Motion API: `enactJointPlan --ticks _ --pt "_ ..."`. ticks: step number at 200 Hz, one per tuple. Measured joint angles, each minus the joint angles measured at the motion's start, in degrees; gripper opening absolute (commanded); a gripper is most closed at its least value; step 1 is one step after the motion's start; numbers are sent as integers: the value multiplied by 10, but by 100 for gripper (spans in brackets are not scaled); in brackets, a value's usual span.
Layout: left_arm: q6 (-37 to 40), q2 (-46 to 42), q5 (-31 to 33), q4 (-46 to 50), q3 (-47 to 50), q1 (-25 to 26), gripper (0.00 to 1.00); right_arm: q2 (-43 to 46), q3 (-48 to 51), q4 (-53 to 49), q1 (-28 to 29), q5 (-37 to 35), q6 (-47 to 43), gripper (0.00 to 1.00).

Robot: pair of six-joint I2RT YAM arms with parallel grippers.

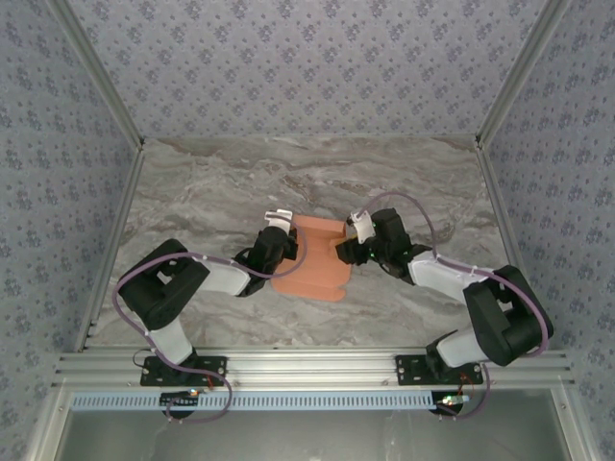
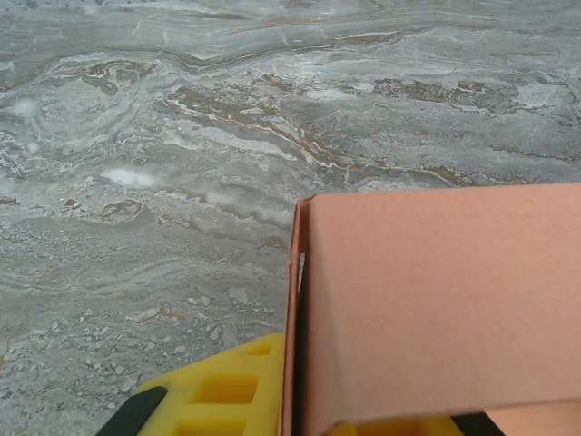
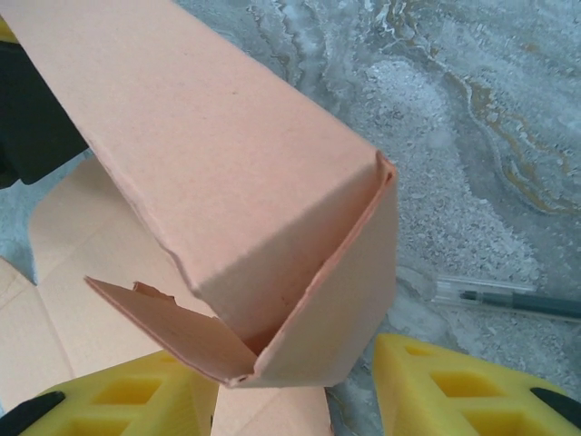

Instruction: Fold the paper box

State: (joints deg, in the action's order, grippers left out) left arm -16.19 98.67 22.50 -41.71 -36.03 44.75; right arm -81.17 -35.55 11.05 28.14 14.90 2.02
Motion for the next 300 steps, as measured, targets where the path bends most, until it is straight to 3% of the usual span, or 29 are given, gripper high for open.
enactJointPlan --ticks 69,154,221,300 --pt "0 0 -2 0 0 0 13 0 -4 17 30 -83 -10 49" --pt "0 0 -2 0 0 0 13 -30 -11 53 83 -218 8 35" --pt "0 0 -2 0 0 0 13 -80 -56 45 129 -399 106 24" --pt "0 0 -11 0 0 0 13 -136 -98 -4 182 -563 221 14"
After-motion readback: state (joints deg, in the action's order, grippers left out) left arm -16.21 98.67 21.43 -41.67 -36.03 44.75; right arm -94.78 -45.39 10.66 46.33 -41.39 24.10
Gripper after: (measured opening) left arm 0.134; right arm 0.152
